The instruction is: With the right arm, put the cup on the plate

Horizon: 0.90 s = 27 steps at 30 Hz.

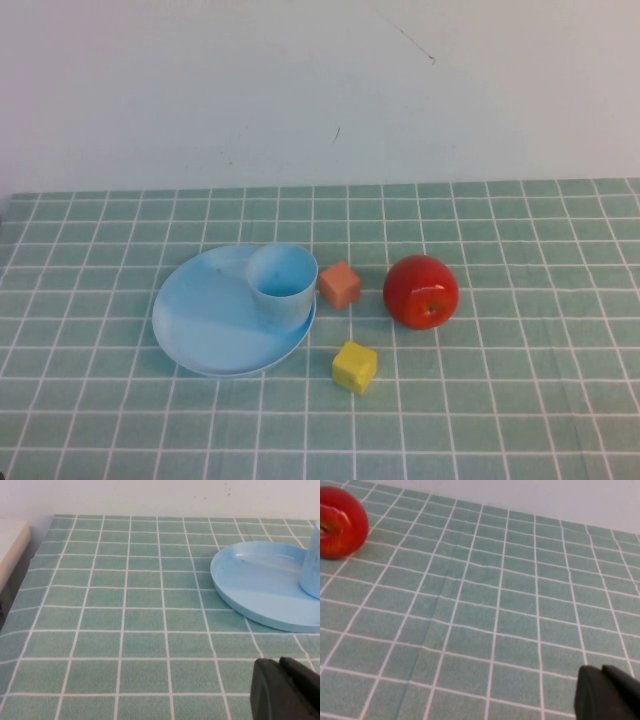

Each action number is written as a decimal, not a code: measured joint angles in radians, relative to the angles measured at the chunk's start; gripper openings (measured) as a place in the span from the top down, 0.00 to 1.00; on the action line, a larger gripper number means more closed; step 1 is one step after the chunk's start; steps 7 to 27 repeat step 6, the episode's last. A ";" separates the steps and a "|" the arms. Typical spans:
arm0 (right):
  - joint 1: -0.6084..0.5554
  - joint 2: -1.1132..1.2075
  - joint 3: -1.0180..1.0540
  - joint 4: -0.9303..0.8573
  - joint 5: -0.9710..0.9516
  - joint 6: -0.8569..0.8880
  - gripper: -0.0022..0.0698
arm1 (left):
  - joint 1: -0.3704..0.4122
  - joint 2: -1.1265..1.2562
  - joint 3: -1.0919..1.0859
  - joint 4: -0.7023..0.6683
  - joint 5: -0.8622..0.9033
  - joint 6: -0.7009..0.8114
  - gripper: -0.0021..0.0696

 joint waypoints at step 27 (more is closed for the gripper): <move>0.000 0.000 0.000 0.002 0.000 0.000 0.97 | 0.000 0.000 0.000 0.000 0.000 -0.002 0.97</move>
